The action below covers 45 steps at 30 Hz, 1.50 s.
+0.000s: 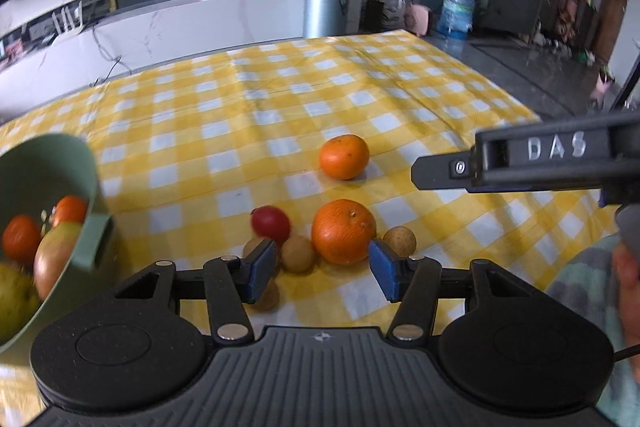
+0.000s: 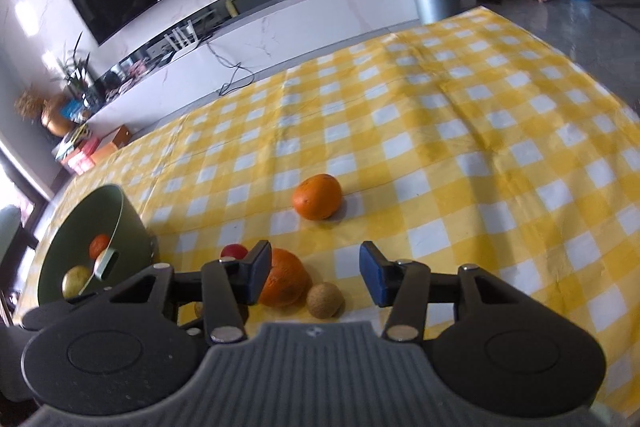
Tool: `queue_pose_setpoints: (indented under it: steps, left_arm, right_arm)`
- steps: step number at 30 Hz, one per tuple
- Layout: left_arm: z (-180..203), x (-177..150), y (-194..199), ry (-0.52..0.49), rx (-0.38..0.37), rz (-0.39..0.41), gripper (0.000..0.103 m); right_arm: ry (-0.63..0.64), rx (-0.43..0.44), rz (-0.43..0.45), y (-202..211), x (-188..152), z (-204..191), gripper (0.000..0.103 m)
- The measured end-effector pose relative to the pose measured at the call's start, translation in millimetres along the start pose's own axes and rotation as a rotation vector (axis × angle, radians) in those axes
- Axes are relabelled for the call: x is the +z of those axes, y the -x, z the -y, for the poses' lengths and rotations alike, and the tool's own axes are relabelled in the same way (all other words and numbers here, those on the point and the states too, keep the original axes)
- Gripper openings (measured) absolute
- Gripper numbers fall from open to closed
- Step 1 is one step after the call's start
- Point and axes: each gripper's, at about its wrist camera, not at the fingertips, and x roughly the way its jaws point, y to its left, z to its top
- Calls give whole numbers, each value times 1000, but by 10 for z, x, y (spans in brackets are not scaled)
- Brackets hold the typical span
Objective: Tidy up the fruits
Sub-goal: 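Move both grippers back toward the remaining oranges and kiwis, then grasp an orange with the left gripper while the right gripper grasps another orange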
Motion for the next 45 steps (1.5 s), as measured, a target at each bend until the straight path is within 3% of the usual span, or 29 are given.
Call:
queue_pose_setpoints:
  steps: [13, 19, 20, 24, 31, 38, 45]
  left_arm:
    - [261, 59, -331, -252, 3, -45, 64]
    - [275, 67, -458, -293, -4, -64, 60]
    - [279, 68, -466, -292, -12, -64, 54]
    - [280, 70, -476, -270, -12, -56, 52]
    - [89, 199, -360, -99, 5, -28, 51]
    - [-31, 300, -271, -24, 119, -18, 51]
    - [-132, 312, -256, 1, 167, -18, 51]
  right_arm:
    - [-115, 47, -43, -203, 119, 173, 47]
    - [-124, 52, -47, -296, 170, 181, 48]
    - [-123, 52, -49, -317, 179, 184, 48]
    - [-108, 50, -51, -386, 206, 167, 48]
    - [-78, 50, -55, -510, 249, 115, 48]
    - [-66, 67, -88, -742, 303, 64, 47]
    - [2, 17, -56, -889, 367, -68, 47]
